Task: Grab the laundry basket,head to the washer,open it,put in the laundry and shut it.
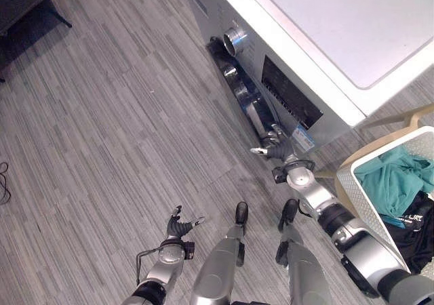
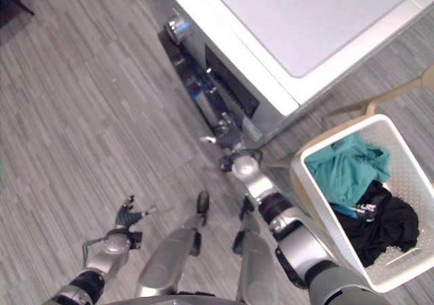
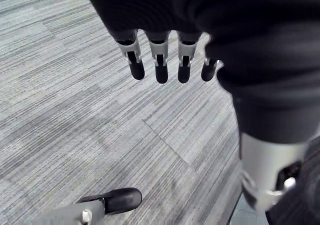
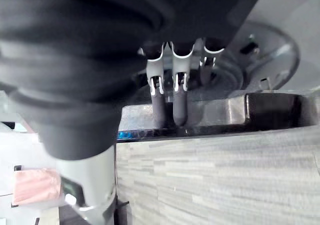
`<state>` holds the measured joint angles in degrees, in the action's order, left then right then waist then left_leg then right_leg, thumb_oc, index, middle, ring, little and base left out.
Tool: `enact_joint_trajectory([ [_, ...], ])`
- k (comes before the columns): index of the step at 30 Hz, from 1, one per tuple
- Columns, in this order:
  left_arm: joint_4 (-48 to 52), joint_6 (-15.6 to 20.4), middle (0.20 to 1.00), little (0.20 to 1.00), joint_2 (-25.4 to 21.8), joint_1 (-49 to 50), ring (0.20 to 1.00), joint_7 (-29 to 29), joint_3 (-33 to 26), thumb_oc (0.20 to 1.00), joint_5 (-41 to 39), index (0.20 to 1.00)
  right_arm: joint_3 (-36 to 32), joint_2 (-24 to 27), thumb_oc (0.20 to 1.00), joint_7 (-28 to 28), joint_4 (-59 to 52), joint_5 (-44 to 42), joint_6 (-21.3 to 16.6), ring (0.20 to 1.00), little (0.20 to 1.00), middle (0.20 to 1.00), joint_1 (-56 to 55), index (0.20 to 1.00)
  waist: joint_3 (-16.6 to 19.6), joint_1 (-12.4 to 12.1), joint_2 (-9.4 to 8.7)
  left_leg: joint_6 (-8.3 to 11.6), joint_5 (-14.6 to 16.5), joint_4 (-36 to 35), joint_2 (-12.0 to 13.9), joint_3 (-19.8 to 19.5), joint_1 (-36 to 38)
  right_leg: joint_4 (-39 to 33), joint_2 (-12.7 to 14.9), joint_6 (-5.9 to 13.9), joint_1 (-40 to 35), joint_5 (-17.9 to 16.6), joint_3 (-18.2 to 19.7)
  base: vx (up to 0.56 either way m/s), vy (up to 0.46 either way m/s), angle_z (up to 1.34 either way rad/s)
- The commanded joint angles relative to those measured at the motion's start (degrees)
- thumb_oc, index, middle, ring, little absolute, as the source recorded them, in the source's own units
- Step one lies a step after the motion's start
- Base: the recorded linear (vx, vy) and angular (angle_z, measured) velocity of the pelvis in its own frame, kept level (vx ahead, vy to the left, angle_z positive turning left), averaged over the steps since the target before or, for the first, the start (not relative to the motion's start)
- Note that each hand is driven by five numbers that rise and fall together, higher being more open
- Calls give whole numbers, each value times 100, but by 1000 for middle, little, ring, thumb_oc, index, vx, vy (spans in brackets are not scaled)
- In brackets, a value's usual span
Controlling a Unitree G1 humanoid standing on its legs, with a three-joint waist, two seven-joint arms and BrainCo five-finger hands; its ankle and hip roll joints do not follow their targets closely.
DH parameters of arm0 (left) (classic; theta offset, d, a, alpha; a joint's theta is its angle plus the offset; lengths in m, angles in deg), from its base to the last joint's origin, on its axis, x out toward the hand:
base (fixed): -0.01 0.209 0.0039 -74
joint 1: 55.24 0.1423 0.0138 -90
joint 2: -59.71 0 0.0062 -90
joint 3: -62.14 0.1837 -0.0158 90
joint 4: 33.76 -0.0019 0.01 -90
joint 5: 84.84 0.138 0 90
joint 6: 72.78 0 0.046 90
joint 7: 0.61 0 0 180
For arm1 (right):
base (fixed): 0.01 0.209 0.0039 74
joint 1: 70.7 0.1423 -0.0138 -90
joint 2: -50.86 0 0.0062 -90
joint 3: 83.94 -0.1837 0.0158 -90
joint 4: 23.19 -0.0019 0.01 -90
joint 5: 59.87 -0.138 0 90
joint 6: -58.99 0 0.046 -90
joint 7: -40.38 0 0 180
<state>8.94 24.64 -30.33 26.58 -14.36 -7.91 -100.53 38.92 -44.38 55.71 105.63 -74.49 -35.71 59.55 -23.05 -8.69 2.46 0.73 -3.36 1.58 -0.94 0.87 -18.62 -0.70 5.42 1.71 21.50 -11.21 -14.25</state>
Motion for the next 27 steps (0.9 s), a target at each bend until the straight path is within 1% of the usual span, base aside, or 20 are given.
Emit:
enact_joint_trajectory([
  [1, -87, 69, 1000, 1000, -210, -201, 1000, -111, 138, 1000, -164, 1000, 947, -941, 1000, -958, -690, -535, -269, 1000, 1000, 1000, 127, 1000, -4, -416, -126, 92, -228, 235, -265, -93, -213, 665, 415, 465, -384, 630, 41, 15, -76, 39],
  [2, -234, 80, 1000, 1000, -173, -290, 1000, -137, 148, 1000, -250, 1000, 1384, -1454, 1000, -1250, -717, -960, -245, 1000, 1000, 1000, 223, 1000, -17, -547, -109, 96, -238, 228, -284, -179, -189, 738, 431, 448, -420, 676, -20, 17, -83, 39],
  [3, -317, 101, 1000, 1000, -169, -367, 1000, -154, 180, 1000, -313, 1000, 1596, -1796, 1000, -1386, -668, -1041, -223, 1000, 1000, 1000, 338, 1000, -3, -616, -97, 97, -270, 215, -304, -230, -193, 741, 446, 443, -444, 670, -65, 23, -111, 43],
  [4, -279, 152, 1000, 1000, -185, -400, 1000, -165, 201, 1000, -383, 1000, 1811, -2059, 1000, -1504, -696, -944, -235, 1000, 1000, 1000, 486, 1000, -4, -726, -65, 116, -260, 230, -324, -294, -185, 799, 454, 432, -475, 714, -93, 7, -175, 53],
  [5, -3, 304, 1000, 1000, -239, -465, 1000, -204, 320, 1000, -541, 1000, 1754, -2197, 1000, -1257, -735, -1021, -413, 1000, 1000, 1000, 700, 1000, 20, -914, 78, 155, -340, 184, -439, -523, -199, 835, 496, 399, -580, 786, -280, 11, -185, 66],
  [6, 132, 343, 1000, 1000, -276, -459, 1000, -199, 318, 1000, -584, 1000, 1666, -2147, 1000, -1194, -730, -1073, -446, 1000, 1000, 1000, 721, 1000, 34, -957, 132, 164, -369, 147, -472, -610, -190, 823, 519, 398, -636, 808, -374, 2, -163, 103],
  [7, 253, 375, 1000, 1000, -336, -434, 1000, -204, 271, 1000, -632, 1000, 1456, -1908, 1000, -1059, -686, -1057, -466, 1000, 1000, 1000, 736, 1000, 67, -999, 216, 180, -446, 67, -514, -732, -181, 853, 528, 387, -676, 868, -473, 15, -65, 140],
  [8, 309, 384, 1000, 1000, -363, -412, 1000, -209, 216, 1000, -668, 1000, 1286, -1717, 1000, -947, -642, -1021, -458, 1000, 1000, 1000, 776, 1000, 81, -998, 231, 188, -472, 27, -521, -772, -169, 860, 534, 386, -685, 889, -517, 7, -29, 167],
  [9, 324, 379, 1000, 1000, -387, -400, 1000, -211, 184, 1000, -670, 1000, 1165, -1524, 1000, -885, -634, -952, -422, 1000, 1000, 1000, 829, 1000, 88, -989, 221, 199, -490, -8, -508, -767, -162, 857, 535, 387, -694, 905, -547, 5, -3, 119],
  [10, 325, 379, 1000, 1000, -387, -402, 1000, -211, 186, 1000, -670, 1000, 1163, -1522, 1000, -885, -636, -952, -420, 1000, 1000, 1000, 830, 1000, 87, -991, 222, 200, -491, -9, -508, -768, -161, 857, 535, 387, -695, 905, -547, 0, 17, 63],
  [12, 330, 349, 1000, 1000, -412, -421, 1000, -222, 115, 1000, -665, 1000, 870, -1162, 1000, -745, -740, -982, -373, 1000, 1000, 1000, 896, 1000, 73, -934, 155, 199, -500, -67, -475, -705, -142, 852, 518, 394, -668, 900, -505, 2, 47, 1],
  [13, 320, 286, 1000, 1000, -405, -468, 1000, -253, 30, 1000, -644, 1000, 767, -835, 1000, -667, -1077, -868, -346, 1000, 1000, 1000, 777, 1000, 23, -811, 53, 209, -481, -70, -426, -569, -145, 812, 486, 407, -616, 853, -426, -7, 39, -37],
  [14, 319, 285, 1000, 1000, -402, -468, 1000, -253, 31, 1000, -644, 1000, 768, -830, 1000, -665, -1085, -867, -342, 1000, 1000, 1000, 773, 1000, 24, -816, 54, 209, -479, -69, -424, -564, -145, 812, 486, 407, -614, 852, -421, -23, 71, -52],
  [15, 310, 203, 1000, 1000, -374, -471, 1000, -275, -45, 1000, -619, 1000, 786, -638, 1000, -739, -1366, -768, -312, 1000, 1000, 1000, 462, 1000, -24, -667, -32, 209, -449, -39, -378, -441, -157, 774, 450, 420, -567, 802, -315, -13, 53, -54],
  [16, 311, 203, 1000, 1000, -369, -467, 1000, -275, -44, 1000, -618, 1000, 790, -631, 1000, -737, -1378, -766, -306, 1000, 1000, 1000, 452, 1000, -19, -675, -31, 209, -447, -37, -376, -433, -158, 775, 448, 420, -562, 801, -306, -28, 94, -61],
  [17, 299, 142, 1000, 1000, -343, -453, 1000, -280, -120, 1000, -585, 1000, 795, -391, 1000, -767, -1620, -499, -268, 1000, 1000, 1000, 339, 1000, -27, -559, -84, 201, -442, -19, -343, -342, -183, 726, 422, 436, -511, 734, -218, -7, 62, -63],
  [22, 405, 37, 1000, 1000, -328, -490, 1000, -381, -317, 1000, -366, 1000, 851, 229, 1000, -1099, -2277, 185, -180, 1000, 1000, 1000, -406, 1000, -51, -152, -296, 155, -278, 112, -223, 48, -181, 644, 317, 452, -348, 613, 163, -1, 76, -58],
  [23, 473, 25, 1000, 1000, -388, -692, 1000, -454, -363, 1000, -160, 1000, 776, 524, 1000, -1223, -2461, 523, -159, 1000, 1000, 1000, -753, 1000, -67, 70, -393, 128, -181, 174, -179, 227, -152, 648, 270, 463, -285, 589, 326, 12, 105, -99],
  [25, 474, 4, 1000, 1000, -399, -872, 1000, -527, -457, 1000, -105, 1000, 619, 803, 1000, -1268, -2624, 890, -162, 1000, 1000, 1000, -1096, 1000, -45, 249, -457, 103, -173, 170, -145, 364, -141, 595, 223, 479, -209, 503, 456, 4, 80, -85],
  [27, 585, 17, 1000, 1000, -495, -1069, 1000, -652, -569, 1000, 14, 1000, 445, 1028, 1000, -1335, -2719, 1022, -207, 1000, 1000, 1000, -1542, 1000, -35, 427, -516, 93, -102, 173, -113, 494, -104, 573, 168, 501, -170, 486, 576, 11, 51, -38],
])
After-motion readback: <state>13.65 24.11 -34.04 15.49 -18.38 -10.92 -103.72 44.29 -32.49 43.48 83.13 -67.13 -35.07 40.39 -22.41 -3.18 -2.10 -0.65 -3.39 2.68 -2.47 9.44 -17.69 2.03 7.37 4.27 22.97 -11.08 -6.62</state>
